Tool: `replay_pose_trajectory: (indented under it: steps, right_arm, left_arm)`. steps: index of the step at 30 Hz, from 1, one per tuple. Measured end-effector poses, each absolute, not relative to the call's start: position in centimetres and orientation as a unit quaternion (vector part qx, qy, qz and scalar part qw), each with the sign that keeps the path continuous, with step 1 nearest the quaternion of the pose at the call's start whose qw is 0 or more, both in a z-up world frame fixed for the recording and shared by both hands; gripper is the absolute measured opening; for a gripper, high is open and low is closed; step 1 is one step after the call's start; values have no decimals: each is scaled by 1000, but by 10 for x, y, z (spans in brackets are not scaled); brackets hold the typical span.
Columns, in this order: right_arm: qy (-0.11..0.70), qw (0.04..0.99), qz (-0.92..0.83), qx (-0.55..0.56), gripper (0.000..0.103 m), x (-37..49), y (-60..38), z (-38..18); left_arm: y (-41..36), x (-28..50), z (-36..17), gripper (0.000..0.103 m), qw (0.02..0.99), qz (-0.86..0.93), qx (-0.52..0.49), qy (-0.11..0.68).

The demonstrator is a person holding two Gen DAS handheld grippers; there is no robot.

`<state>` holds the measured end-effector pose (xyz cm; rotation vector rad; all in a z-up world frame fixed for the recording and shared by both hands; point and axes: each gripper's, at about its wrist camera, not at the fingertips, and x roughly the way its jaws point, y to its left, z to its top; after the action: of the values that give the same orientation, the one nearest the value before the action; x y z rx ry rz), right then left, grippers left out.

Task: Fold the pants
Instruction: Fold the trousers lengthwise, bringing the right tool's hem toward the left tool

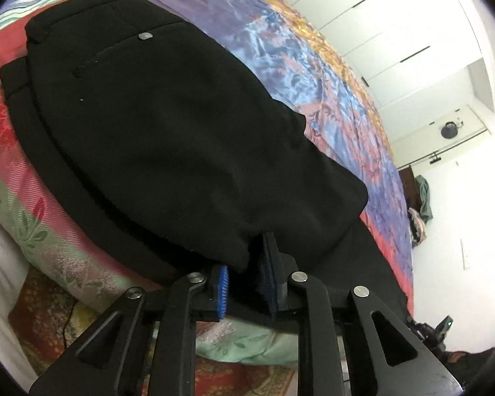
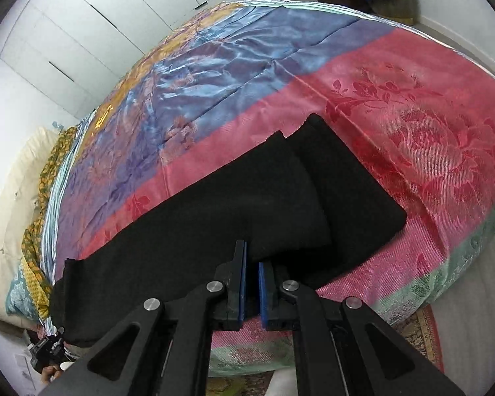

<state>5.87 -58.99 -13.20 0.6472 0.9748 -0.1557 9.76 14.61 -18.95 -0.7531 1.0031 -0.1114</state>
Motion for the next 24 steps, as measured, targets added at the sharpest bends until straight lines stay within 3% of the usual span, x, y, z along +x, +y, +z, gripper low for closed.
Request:
replay_pose_trajectory:
  steps: [4, 5, 6, 8, 10, 11, 13, 17, 24]
  right_arm:
    - [458, 827, -73, 318, 17, 55, -594, -134]
    - [456, 826, -75, 324, 22, 54, -596, -134]
    - [451, 825, -77, 332, 34, 53, -597, -135]
    - [436, 825, -76, 350, 47, 50, -600, -134]
    - [416, 823, -69, 381, 47, 46, -608, -136]
    - [412, 821, -70, 389, 46, 47, -610, -138]
    - [414, 821, -89, 382, 6, 49, -612, -139]
    - [379, 849, -147, 337, 4, 40, -609, -116]
    - [424, 806, -195, 365, 5, 41, -631, -139]
  left_arm:
    - [140, 102, -191, 23, 811, -52, -351, 466]
    - [139, 103, -191, 23, 811, -51, -351, 466]
    - [136, 107, -192, 23, 811, -51, -350, 466]
    - [137, 107, -193, 23, 810, -53, -352, 465]
    - [137, 108, -194, 23, 811, -54, -353, 464]
    - [138, 106, -194, 23, 811, -54, -353, 463]
    - [136, 105, -192, 15, 813, -54, -349, 462]
    - [118, 100, -179, 11, 823, -87, -324, 458]
    - [105, 96, -197, 9, 810, -85, -317, 486]
